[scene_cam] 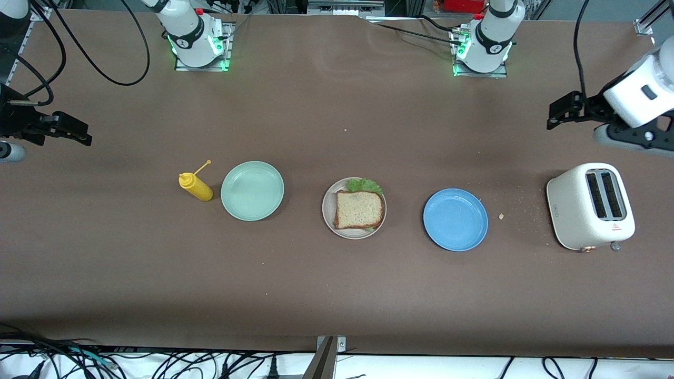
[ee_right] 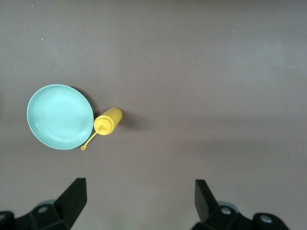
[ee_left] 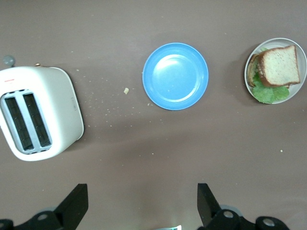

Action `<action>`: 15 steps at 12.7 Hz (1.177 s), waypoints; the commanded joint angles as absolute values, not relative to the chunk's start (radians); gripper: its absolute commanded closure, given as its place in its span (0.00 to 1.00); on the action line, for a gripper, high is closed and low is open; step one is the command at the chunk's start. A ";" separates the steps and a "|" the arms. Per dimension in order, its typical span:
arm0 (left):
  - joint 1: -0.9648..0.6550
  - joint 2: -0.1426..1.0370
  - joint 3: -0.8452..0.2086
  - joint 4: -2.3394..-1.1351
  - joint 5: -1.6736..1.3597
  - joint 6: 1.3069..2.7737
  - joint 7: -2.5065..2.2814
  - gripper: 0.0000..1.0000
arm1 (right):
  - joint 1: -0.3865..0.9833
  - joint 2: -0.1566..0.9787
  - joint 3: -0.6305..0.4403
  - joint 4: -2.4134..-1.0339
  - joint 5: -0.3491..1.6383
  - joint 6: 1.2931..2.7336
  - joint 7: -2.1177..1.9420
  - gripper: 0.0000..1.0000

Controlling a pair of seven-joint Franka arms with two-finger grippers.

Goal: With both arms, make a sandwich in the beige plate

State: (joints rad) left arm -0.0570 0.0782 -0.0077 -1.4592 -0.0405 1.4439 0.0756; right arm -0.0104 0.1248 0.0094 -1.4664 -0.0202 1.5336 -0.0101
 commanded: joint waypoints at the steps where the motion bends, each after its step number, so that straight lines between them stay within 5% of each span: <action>1: -0.061 -0.009 0.005 -1.551 -0.003 1.581 0.051 0.00 | -0.005 0.126 0.000 -1.456 -0.006 1.534 -0.008 0.00; 15: 0.005 -0.032 -0.018 -1.588 0.025 1.588 0.055 0.00 | -0.005 0.126 0.000 -1.456 -0.006 1.532 -0.006 0.00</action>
